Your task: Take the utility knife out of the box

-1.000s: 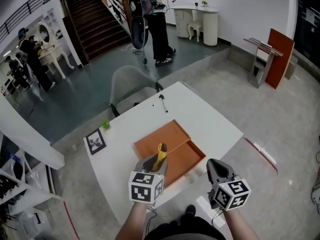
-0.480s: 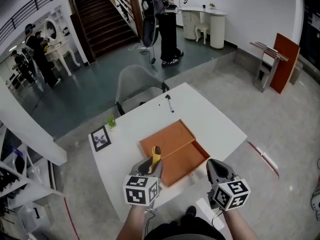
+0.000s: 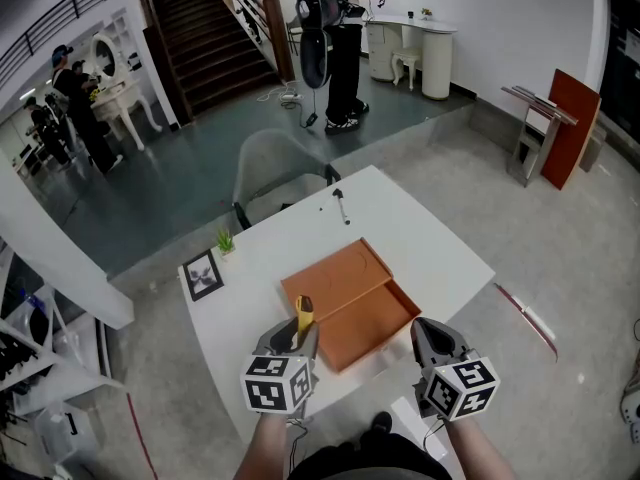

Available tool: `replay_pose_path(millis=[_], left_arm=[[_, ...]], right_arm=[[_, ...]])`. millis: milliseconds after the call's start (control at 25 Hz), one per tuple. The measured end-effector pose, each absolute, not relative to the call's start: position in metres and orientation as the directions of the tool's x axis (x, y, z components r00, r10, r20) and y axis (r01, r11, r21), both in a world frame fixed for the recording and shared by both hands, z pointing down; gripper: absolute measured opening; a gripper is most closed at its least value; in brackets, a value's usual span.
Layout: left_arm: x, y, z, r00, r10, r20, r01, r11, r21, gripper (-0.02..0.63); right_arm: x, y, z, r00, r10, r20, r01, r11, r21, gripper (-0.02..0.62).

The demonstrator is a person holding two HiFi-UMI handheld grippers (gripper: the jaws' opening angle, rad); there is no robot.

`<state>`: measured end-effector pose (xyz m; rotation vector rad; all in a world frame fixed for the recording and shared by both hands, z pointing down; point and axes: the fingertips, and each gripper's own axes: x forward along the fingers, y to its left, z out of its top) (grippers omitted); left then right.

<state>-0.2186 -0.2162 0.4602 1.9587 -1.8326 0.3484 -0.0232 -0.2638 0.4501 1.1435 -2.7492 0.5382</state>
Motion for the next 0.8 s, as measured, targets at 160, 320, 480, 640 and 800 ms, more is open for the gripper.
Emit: replay_pose_path(millis=[160,320,480,640,800], left_arm=[[-0.2201,-0.2145,0.4620,0.086,-0.881,0.466,-0.990,-0.022,0.141,0.117],[-0.2209,-0.2135,0.4624,0.081,-0.881,0.466,-0.989,-0.015,0.145,0.117],[-0.2226,-0.2142,0.4622,0.079,-0.883,0.464,-0.989,-0.010,0.149,0.117],[-0.2246,-0.2141,0.4630,0.079,-0.884,0.461,-0.988,-0.007,0.157,0.117],[-0.2240,-0.2159,0.4651,0.082,-0.883,0.463,-0.987,-0.008,0.159,0.117]], right_arm=[[-0.0243,-0.2625,0.4490,-0.713,-0.660,0.236,-0.700,0.658,-0.275,0.000],[-0.0237,-0.2630,0.4497,-0.708,-0.661,0.248,-0.706,0.658,-0.263,0.000],[-0.0254,-0.2634,0.4496,-0.710,-0.658,0.252,-0.704,0.661,-0.259,0.000],[-0.0282,-0.2623,0.4495,-0.714,-0.653,0.253,-0.700,0.667,-0.255,0.000],[-0.0283,-0.2638,0.4508,-0.713,-0.651,0.258,-0.701,0.668,-0.250,0.000]])
